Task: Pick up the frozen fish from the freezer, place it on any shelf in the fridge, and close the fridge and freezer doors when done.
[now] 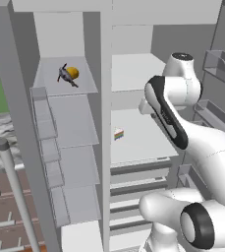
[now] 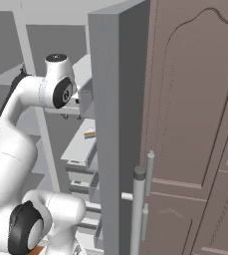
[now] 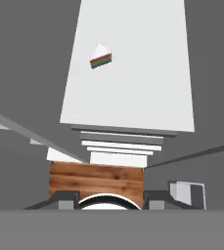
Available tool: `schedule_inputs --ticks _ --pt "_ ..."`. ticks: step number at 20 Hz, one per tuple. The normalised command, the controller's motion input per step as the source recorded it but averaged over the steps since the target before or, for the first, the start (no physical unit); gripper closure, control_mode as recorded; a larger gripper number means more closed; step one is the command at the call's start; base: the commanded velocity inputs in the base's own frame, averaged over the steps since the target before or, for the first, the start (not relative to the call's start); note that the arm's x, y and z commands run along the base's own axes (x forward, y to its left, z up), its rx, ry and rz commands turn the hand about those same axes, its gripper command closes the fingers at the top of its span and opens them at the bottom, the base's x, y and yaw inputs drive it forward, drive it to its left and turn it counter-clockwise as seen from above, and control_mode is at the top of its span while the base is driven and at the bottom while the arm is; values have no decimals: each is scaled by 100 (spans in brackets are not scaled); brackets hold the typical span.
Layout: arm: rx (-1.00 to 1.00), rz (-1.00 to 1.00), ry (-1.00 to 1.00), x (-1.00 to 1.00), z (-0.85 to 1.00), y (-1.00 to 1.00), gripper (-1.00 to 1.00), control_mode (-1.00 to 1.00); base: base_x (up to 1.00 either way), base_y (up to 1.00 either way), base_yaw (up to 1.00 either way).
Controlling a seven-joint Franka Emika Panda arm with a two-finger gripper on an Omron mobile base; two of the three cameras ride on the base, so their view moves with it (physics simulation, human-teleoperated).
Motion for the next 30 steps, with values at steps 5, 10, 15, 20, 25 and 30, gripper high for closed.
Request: schedule_inputs --ticks 5,10,15,20,25,30 --pt "0 -5 -21 -47 4 14 -100 -100 0 0 0" --pt "-2 -3 -25 -44 27 93 -100 -100 0 0 0" --pt "0 2 -14 -2 32 99 -100 -100 0 0 0" --pt "0 10 -13 16 60 93 -100 -100 0 0 0" --pt "0 10 -18 45 57 88 -100 -100 0 0 0" --pt "0 11 -11 74 27 62 -100 -100 0 0 0"
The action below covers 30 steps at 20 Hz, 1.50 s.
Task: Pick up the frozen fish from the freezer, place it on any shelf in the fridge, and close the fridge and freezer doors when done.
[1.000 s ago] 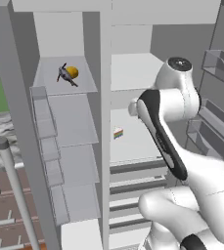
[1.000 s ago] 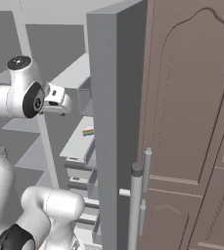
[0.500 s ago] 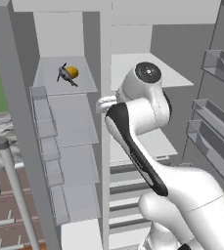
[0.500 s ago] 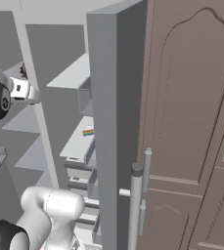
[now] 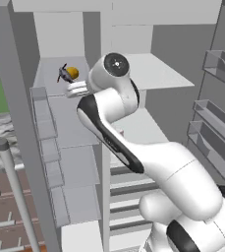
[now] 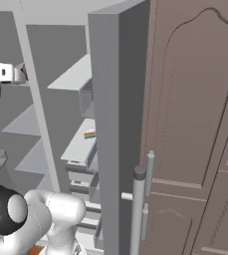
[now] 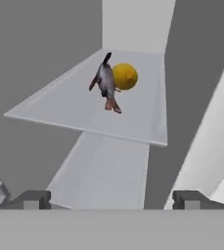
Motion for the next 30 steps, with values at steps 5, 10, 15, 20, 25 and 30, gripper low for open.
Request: schedule_inputs --ticks 5,10,15,20,25,30 --pt "0 10 0 76 0 40 -100 -100 0 0 0" --pt "0 4 0 64 0 41 -100 -100 0 0 0" --pt "-1 0 0 50 0 51 -100 -100 0 0 0" --pt "-5 0 0 31 -7 39 -100 -100 0 0 0" --pt "-1 10 -3 23 -14 8 -100 -100 0 0 0" --pt "0 7 0 36 -14 -1 -100 -100 0 0 0"
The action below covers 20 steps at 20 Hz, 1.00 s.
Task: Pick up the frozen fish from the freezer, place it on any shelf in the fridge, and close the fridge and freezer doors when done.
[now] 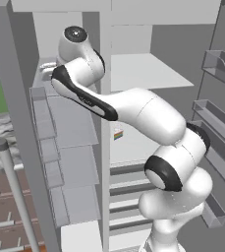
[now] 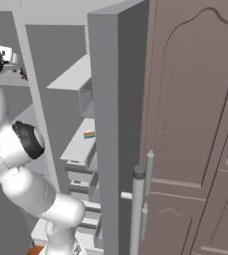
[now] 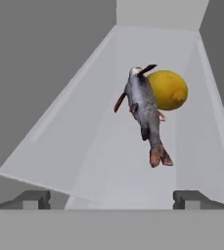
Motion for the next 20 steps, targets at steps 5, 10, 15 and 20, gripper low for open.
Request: schedule_inputs --ticks 5,10,15,20 --pt "-1 1 0 44 -13 0 -100 -100 0 0 0" --pt "-5 0 0 51 -6 0 -100 -100 0 0 0" --pt "-9 -1 1 43 -16 0 -100 -100 0 0 0" --pt "-10 -3 5 41 -17 0 -100 -100 0 0 0"
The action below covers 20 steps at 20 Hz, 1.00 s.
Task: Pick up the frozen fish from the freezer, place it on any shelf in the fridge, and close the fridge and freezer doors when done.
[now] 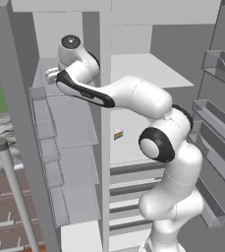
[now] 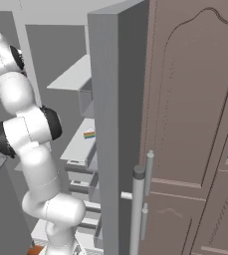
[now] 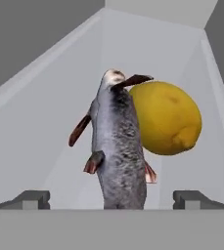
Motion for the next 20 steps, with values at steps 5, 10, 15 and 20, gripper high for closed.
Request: schedule_inputs --ticks 5,10,15,20 --pt "-5 -5 4 53 -6 1 -100 -100 0 0 0" --pt "-2 -3 11 31 -19 -1 -100 -100 0 0 0" --pt "-1 0 14 -14 -65 -10 100 -100 0 0 0" --pt "0 0 -13 -53 -18 0 100 -100 0 0 0"
